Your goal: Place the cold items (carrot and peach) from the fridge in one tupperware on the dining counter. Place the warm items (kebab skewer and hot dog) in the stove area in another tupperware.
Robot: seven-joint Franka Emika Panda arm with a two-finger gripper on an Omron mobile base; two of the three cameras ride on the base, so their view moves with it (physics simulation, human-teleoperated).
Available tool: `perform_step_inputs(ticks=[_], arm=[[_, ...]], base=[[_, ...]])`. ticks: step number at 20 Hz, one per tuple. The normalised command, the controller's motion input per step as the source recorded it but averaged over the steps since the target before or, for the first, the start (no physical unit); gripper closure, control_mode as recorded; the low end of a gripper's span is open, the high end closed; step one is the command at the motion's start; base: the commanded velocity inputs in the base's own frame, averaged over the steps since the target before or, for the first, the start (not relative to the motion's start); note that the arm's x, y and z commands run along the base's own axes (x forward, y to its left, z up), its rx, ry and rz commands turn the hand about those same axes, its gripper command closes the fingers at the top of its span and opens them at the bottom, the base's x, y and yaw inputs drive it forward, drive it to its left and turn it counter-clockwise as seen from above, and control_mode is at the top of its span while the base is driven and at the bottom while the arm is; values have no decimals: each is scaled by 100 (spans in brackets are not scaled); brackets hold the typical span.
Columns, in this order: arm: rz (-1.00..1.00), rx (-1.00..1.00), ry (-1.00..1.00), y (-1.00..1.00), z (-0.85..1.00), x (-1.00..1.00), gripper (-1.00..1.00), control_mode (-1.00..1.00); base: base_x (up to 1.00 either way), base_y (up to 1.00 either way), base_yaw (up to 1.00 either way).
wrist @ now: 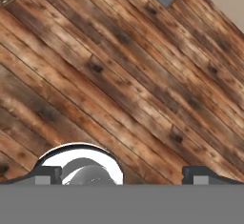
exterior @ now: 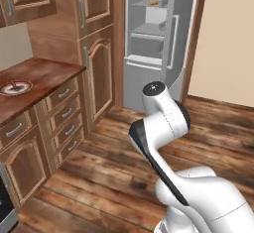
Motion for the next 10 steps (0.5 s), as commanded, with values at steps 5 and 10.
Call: perform_step_inputs(ticks=[5, 10], arm=[[0, 0, 0, 0, 0, 0, -100, 100], [0, 0, 0, 0, 0, 0, -100, 100]], base=[[100, 41, -34], [85, 16, -44]])
